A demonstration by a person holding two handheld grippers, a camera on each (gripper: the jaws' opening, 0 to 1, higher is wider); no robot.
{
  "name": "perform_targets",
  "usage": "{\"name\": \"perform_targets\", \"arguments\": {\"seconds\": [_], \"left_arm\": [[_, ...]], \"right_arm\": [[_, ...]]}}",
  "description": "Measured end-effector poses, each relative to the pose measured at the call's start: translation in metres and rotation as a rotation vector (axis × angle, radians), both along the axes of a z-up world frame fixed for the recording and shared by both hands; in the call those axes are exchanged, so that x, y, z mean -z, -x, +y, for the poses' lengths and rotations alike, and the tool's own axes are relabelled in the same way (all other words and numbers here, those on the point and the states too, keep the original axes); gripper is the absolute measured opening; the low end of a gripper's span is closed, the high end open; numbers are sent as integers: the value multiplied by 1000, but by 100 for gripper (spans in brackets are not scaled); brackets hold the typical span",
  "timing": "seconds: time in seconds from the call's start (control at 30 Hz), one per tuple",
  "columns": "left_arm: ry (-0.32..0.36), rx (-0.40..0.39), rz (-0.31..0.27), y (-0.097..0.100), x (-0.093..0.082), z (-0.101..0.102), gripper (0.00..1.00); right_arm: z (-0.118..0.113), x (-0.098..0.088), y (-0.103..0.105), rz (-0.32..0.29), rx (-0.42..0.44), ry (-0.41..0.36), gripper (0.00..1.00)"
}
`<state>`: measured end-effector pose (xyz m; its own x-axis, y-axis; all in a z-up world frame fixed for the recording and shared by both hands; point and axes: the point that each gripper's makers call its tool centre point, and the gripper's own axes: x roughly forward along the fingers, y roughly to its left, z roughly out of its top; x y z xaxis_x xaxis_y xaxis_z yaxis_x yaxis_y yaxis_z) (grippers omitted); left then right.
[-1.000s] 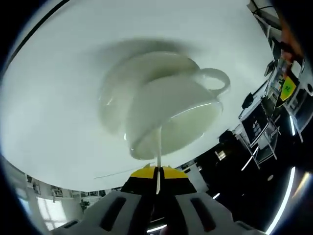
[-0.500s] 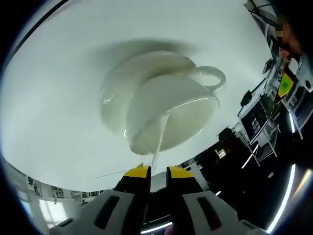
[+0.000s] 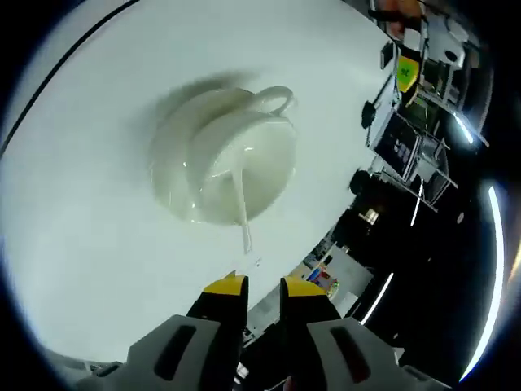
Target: Tidy tabletop coffee trays, cups and spoons，present forward
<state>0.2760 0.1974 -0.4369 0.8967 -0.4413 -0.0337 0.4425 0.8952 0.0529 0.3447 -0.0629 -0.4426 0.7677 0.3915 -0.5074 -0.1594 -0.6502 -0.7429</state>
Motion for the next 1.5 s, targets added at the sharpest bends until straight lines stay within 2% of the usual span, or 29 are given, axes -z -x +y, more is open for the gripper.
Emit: {"name": "perform_targets", "arguments": {"seconds": [0.1,0.13,0.2,0.23,0.4,0.5,0.57,0.77,0.93,1.27,1.5], "left_arm": [[14,-8,-5,-2,-4,3,35],[18,-12,-8,-3,-6,5,35],[27,-22,-14,-4,-10,7,35],[31,-22,-17,-5,-11,7,35],[34,-23,-28,-8,-16,6,35],[33,-23,-31,-11,-18,6,35],[33,-20,-31,-12,-20,5,35],[25,-21,-44,-14,-27,6,35],[30,-33,-41,-16,-26,9,35],[59,-68,-31,-19,-24,20,35],[87,-74,-18,-23,-19,19,35]], "right_arm": [[-4,-11,3,25,28,-69,20],[-7,-16,5,46,54,-115,22],[-14,-26,8,88,105,-206,30],[-15,-29,10,100,115,-225,32],[-31,-56,13,115,167,-390,33],[-40,-68,13,118,186,-472,34],[-47,-72,13,128,190,-500,36],[-63,-84,12,140,225,-608,36],[-80,-91,13,149,264,-731,37],[-112,-98,15,202,335,-1018,37],[-123,-97,20,281,354,-1240,37]]}}
